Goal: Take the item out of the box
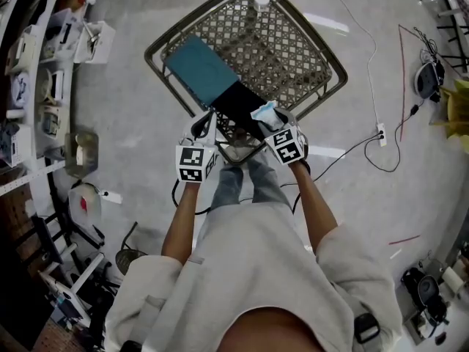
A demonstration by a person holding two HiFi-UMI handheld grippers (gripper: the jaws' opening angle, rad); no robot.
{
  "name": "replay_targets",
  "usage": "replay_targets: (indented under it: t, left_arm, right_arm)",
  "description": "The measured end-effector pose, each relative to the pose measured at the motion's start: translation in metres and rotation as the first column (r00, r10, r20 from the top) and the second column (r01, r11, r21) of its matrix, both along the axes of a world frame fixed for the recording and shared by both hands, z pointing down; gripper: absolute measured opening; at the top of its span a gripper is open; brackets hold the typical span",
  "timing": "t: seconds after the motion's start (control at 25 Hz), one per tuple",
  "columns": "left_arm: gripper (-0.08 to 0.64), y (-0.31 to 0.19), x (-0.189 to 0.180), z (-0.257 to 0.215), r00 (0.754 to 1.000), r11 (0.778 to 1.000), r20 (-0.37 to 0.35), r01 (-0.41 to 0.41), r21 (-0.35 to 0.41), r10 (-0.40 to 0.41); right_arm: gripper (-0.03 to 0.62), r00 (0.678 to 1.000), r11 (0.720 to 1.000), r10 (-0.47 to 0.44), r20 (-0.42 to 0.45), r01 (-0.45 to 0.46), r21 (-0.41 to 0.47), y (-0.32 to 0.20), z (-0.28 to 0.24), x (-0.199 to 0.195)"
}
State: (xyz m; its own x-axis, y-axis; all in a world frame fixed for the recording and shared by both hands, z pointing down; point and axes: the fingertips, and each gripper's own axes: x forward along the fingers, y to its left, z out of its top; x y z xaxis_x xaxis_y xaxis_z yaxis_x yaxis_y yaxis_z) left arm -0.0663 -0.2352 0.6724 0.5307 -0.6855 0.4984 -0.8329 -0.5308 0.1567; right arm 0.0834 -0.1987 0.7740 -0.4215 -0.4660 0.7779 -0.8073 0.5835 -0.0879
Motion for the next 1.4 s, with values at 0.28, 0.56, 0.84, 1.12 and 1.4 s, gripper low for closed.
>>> replay_targets:
  t: [0.28,0.56,0.84,1.12,1.4]
  left_arm:
    - [0.006,0.005,0.005,-0.008,1.0,1.0,-0.008,-0.004,0.004,0.004]
    - [0.006,-0.002,0.011,-0.029,1.0,0.999,-0.016,-0.011,0.051,0.011]
    - [0.006,-0.013,0.014,-0.06,0.999,0.992,-0.029,-0.016,0.123,0.02]
    - [0.006,-0.03,0.009,-0.106,0.999,0.976,-0.046,-0.009,0.217,0.02]
    - [0.006,-0.043,0.006,-0.147,0.999,0.954,-0.051,-0.002,0.3,0.018]
  right_arm:
    - [0.236,0.968,0.974,0.208,0.138,-0.217,0.058,-0.002,-0.032,0.027]
    - [0.232,0.936,0.936,0.291,0.2,-0.322,0.145,-0.015,-0.068,0.048]
    - [0.226,0.937,0.903,0.289,0.198,-0.335,0.27,-0.029,-0.115,0.06]
    - [0.224,0.928,0.85,0.297,0.222,-0.364,0.382,-0.047,-0.171,0.069]
    - [0.222,0.927,0.802,0.294,0.233,-0.372,0.468,-0.057,-0.219,0.076]
